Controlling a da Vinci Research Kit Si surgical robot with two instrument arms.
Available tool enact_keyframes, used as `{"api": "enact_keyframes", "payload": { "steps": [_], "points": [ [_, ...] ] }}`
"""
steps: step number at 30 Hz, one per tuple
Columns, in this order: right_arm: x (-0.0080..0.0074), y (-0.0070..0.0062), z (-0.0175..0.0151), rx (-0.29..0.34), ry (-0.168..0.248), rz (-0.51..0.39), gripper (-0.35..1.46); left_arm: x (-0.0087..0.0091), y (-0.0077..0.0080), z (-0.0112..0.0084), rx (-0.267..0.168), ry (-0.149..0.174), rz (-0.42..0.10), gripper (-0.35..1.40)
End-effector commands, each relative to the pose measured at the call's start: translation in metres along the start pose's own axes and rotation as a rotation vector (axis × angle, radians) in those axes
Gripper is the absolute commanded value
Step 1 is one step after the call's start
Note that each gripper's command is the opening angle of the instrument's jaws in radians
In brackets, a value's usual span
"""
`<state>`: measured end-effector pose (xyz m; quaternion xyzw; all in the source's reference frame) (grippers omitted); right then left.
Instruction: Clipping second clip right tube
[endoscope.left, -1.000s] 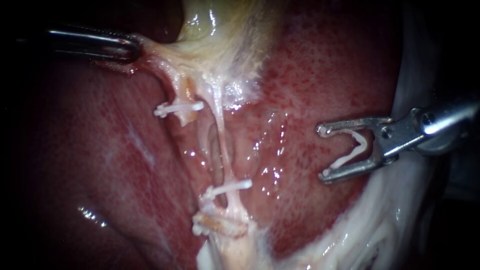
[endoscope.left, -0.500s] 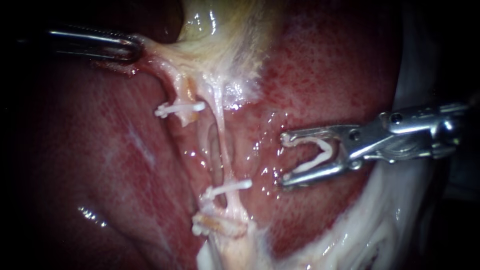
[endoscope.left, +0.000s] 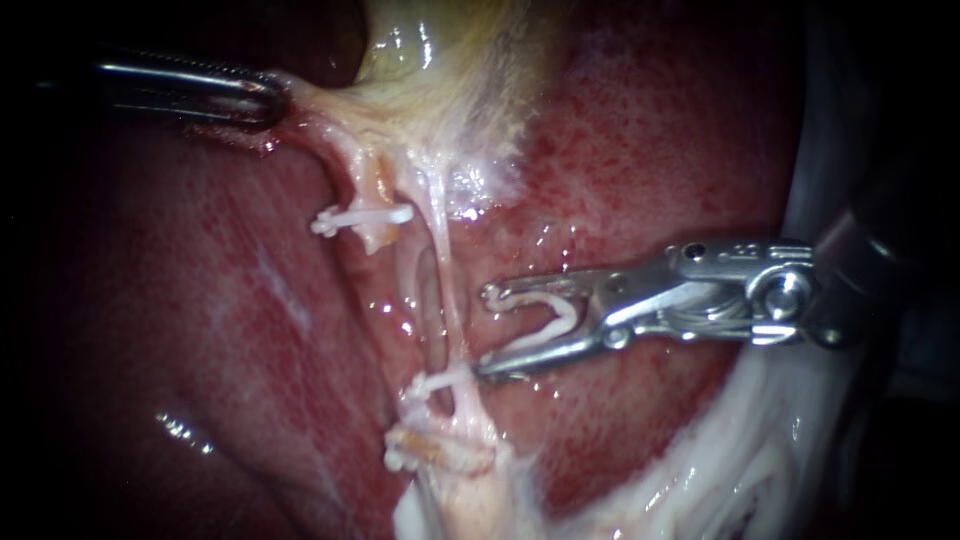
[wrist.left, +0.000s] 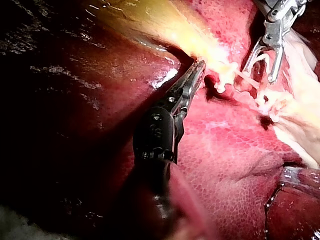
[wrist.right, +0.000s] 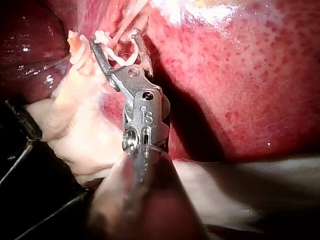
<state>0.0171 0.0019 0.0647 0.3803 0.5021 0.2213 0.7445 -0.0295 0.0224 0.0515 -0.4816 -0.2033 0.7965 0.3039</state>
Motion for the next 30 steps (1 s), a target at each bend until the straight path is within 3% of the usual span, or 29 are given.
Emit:
{"api": "enact_keyframes", "payload": {
  "steps": [1,5,9,15,21,27,30],
  "points": [
    [-0.0001,0.0001,0.0004,0.007,0.003,0.007,0.5,0.0,0.0,0.0,0.0,0.0,0.0,-0.35],
    [-0.0002,0.0006,0.0018,0.049,0.037,0.044,0.5,0.0,0.0,0.0,0.001,0.0,0.0,-0.35],
    [0.0002,0.0006,0.0023,0.127,0.108,0.095,0.5,0.0,0.0,0.0001,0.001,0.0,0.0,-0.35],
    [0.0014,-0.0005,0.0021,0.233,0.192,0.139,0.5,0.0,0.0,0.0002,0.001,0.0,0.0,-0.35],
    [0.0028,-0.0016,0.0015,0.293,0.215,0.162,0.48,0.0,0.0,0.0002,0.001,0.0,0.0,-0.35],
    [0.0024,-0.0015,0.0012,0.311,0.205,0.163,0.38,0.0,0.0,0.0002,0.001,0.0,0.0,-0.35],
    [0.0021,-0.0013,0.0008,0.318,0.201,0.161,0.24,0.0,0.0,0.0002,0.001,0.0,0.0,-0.35]
  ]
}}
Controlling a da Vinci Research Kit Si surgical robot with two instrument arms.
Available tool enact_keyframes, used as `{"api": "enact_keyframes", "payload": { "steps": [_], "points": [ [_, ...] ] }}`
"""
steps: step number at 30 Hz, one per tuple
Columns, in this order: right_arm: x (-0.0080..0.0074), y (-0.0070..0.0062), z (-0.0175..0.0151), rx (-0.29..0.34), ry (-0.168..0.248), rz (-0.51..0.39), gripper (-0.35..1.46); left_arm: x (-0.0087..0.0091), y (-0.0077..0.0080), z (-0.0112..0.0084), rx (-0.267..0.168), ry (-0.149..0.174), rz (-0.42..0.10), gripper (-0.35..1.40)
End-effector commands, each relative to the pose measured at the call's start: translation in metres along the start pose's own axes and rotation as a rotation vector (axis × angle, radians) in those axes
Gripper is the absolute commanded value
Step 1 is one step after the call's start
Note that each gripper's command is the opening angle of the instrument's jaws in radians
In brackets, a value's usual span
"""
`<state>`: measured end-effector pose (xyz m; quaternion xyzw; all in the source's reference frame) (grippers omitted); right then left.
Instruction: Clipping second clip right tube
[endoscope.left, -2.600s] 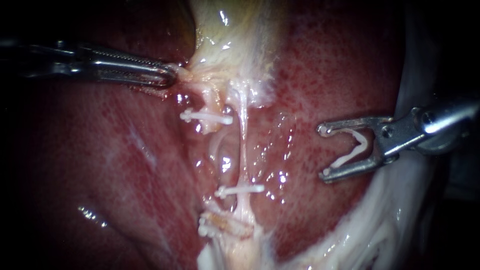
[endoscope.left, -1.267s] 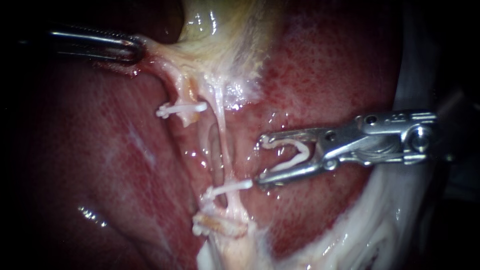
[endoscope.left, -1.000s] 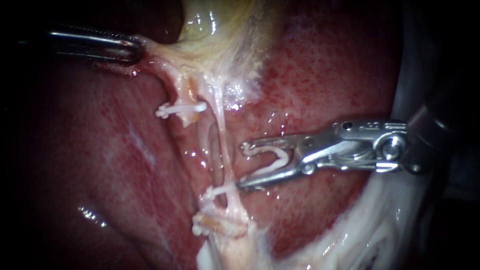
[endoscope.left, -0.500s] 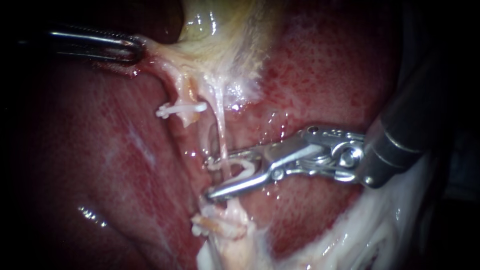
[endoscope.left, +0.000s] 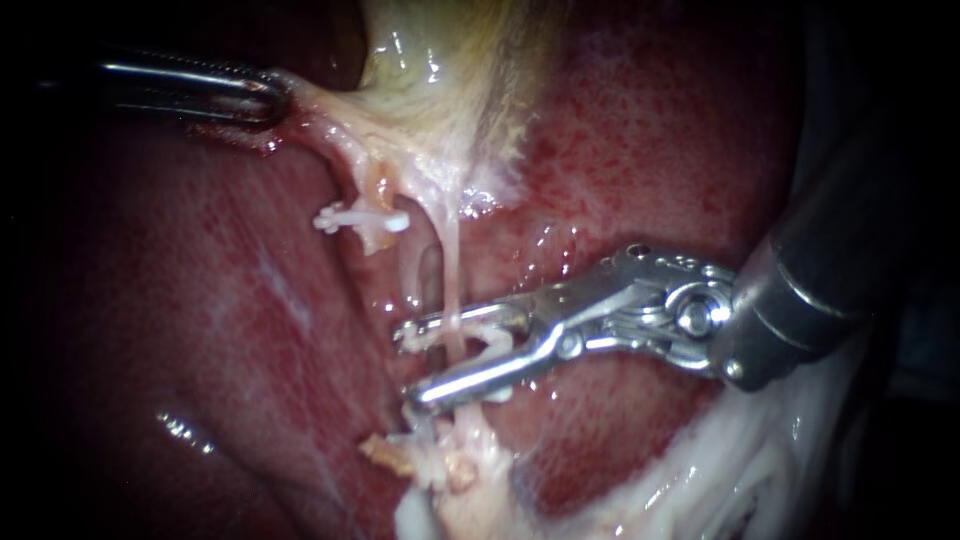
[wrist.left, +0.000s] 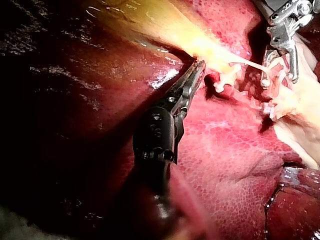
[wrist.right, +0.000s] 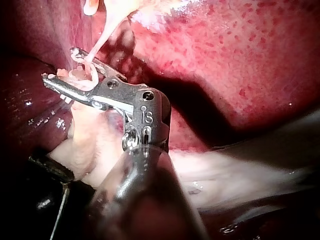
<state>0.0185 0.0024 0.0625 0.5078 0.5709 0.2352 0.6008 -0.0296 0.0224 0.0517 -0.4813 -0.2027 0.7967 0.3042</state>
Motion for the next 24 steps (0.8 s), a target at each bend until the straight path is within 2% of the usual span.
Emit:
{"api": "enact_keyframes", "payload": {
  "steps": [1,12,16,24],
  "points": [
    [-0.0002,0.0,-0.0002,0.003,-0.003,0.0,0.19,0.0,0.0,0.0,0.0,0.0,0.0,-0.35],
    [-0.0004,-0.0001,-0.0005,0.014,-0.01,-0.001,-0.35,0.0,0.0,0.0,0.0,0.0,0.0,-0.35],
    [-0.0004,-0.0003,-0.0006,0.019,-0.004,0.063,-0.35,0.0,-0.0001,0.0,0.0,0.0,0.0,-0.35],
    [-0.0005,-0.0005,-0.0005,0.027,-0.013,0.063,-0.35,0.0,-0.0001,0.0001,0.0,0.0,0.0,-0.35]
  ]
}}
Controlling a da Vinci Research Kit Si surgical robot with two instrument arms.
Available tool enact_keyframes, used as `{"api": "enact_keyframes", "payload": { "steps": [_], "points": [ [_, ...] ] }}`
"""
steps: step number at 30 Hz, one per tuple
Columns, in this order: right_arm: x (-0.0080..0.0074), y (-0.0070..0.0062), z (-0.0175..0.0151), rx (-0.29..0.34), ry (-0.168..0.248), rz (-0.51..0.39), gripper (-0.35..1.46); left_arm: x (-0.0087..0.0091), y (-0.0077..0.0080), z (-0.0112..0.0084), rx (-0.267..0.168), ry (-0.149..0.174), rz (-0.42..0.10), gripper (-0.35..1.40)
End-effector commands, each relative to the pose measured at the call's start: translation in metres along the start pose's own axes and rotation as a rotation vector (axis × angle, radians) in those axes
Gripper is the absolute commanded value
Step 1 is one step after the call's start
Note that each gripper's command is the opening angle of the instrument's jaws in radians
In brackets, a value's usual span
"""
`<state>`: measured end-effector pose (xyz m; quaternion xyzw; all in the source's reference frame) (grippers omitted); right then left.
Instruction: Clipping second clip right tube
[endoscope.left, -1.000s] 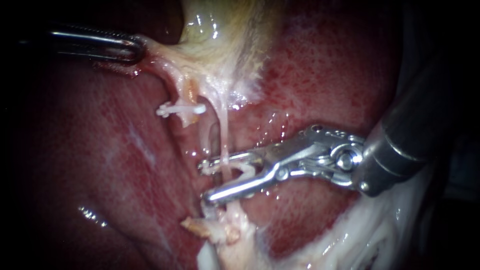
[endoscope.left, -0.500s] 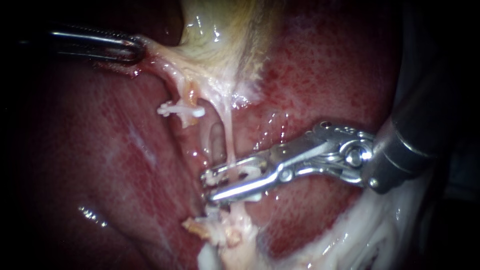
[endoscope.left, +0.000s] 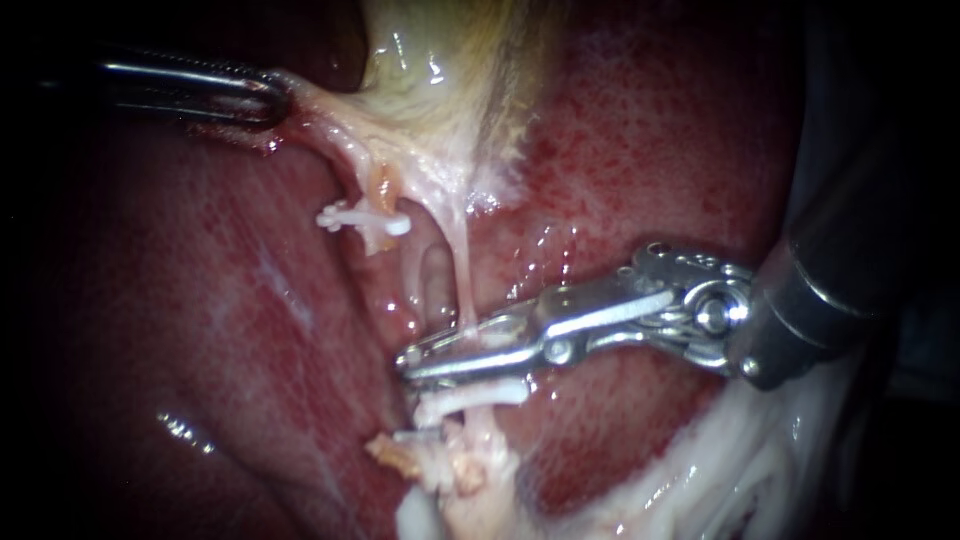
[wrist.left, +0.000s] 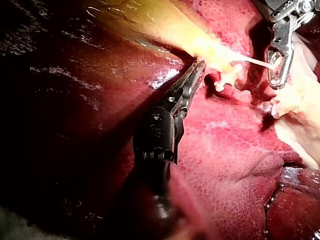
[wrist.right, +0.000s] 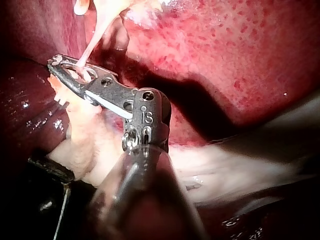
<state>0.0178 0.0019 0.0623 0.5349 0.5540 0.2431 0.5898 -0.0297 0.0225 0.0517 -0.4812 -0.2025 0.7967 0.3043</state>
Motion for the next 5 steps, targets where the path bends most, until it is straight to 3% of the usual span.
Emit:
{"api": "enact_keyframes", "payload": {
  "steps": [1,5],
  "points": [
    [0.0,0.0001,0.0,0.001,-0.001,0.0,-0.35,0.0,0.0,0.0,-0.001,0.0,0.0,-0.35],
    [-0.0004,0.0005,-0.0002,-0.007,-0.016,-0.001,-0.35,0.0,-0.0001,0.0,-0.001,0.0,0.0,-0.35]
  ]
}}
